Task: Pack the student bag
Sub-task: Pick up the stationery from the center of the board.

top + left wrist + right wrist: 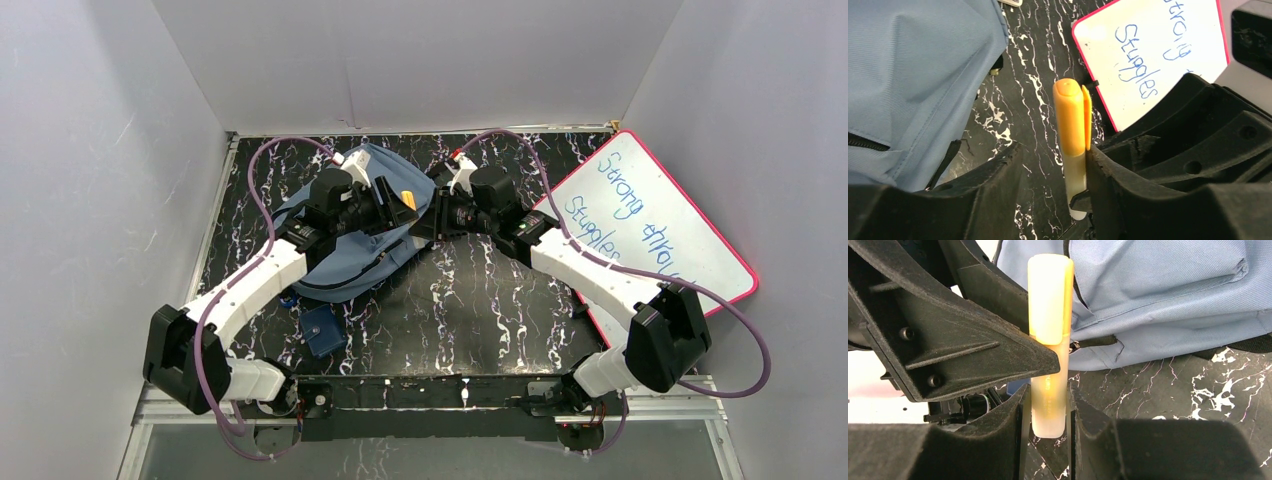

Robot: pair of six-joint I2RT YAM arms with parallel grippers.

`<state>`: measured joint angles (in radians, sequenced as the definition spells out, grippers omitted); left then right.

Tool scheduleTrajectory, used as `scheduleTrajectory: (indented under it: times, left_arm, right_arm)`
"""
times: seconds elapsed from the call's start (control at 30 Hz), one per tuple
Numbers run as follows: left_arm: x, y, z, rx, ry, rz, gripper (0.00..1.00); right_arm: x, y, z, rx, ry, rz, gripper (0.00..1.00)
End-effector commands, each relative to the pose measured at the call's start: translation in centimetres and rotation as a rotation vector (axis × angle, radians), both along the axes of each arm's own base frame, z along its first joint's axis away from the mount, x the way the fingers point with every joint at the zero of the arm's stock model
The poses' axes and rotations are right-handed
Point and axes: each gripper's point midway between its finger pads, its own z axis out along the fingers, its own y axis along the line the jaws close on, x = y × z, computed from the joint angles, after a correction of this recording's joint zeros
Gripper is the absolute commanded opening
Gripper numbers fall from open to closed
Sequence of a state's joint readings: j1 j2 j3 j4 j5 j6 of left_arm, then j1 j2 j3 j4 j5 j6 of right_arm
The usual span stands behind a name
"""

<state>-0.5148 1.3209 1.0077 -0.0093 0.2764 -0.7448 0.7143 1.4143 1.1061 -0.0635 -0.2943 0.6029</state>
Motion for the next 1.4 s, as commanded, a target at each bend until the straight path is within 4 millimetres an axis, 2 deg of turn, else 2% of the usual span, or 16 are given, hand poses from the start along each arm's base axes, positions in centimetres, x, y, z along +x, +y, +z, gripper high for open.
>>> scheduleTrajectory:
  times: [0.0,0.2,0.3,0.33,0.37,0.43,0.63,0.77,0.87,1.0,1.1,1.2,1.37]
  left_arm:
    - [0.4,-0.4,1.5,-0.012,-0.034,-0.002,0.43]
    - [0.5,-1.2,2.1,-0.056,-0.042,-0.022,0.27]
    - [0.6,-1.1,2.2,-0.071,-0.032,-0.002,0.09]
    - [0.6,-1.0,2.3,-0.076,-0.032,0.011,0.02]
    - [0.7,-0.9,2.3,-0.079,-0.032,0.020,0.00]
    - [0.9,-0.7,2.4,-0.081,-0.035,0.037,0.00]
    - [1.9,0.7,2.0,-0.043,-0.017,0.109,0.00]
    - [2.7,3.8,1.8,-0.018,0.009,0.201,0.00]
    - [3.6,8.6,1.8,-0.004,0.021,0.328,0.00]
    - [3.5,14.8,1.9,0.071,0.013,0.502,0.00]
    - [2.7,18.0,1.5,0.157,0.009,0.596,0.00]
    - [1.8,19.4,0.4,0.225,0.027,0.630,0.00]
    - [0.8,19.8,-1.5,0.240,0.066,0.647,0.00]
  right_arm:
    - [0.6,1.3,4.5,0.112,-0.095,0.033,0.12]
    - [0.7,1.3,4.4,0.114,-0.099,0.028,0.12]
    - [1.0,1.1,4.2,0.103,-0.106,0.009,0.15]
    - [1.1,1.0,4.2,0.099,-0.110,0.005,0.18]
    - [1.2,0.9,4.2,0.094,-0.118,-0.003,0.23]
    - [1.6,0.6,4.2,0.076,-0.136,-0.020,0.34]
    - [2.2,-0.8,4.1,0.011,-0.180,-0.074,0.52]
    - [2.8,-1.3,3.5,-0.039,-0.205,-0.090,0.56]
    - [3.5,-1.3,3.1,-0.093,-0.233,-0.078,0.56]
    - [4.8,0.0,2.2,-0.186,-0.267,-0.010,0.56]
    - [5.8,1.8,1.5,-0.261,-0.309,0.047,0.56]
    - [6.5,4.3,0.6,-0.343,-0.376,0.112,0.56]
    - [7.4,8.5,-0.3,-0.475,-0.521,0.226,0.59]
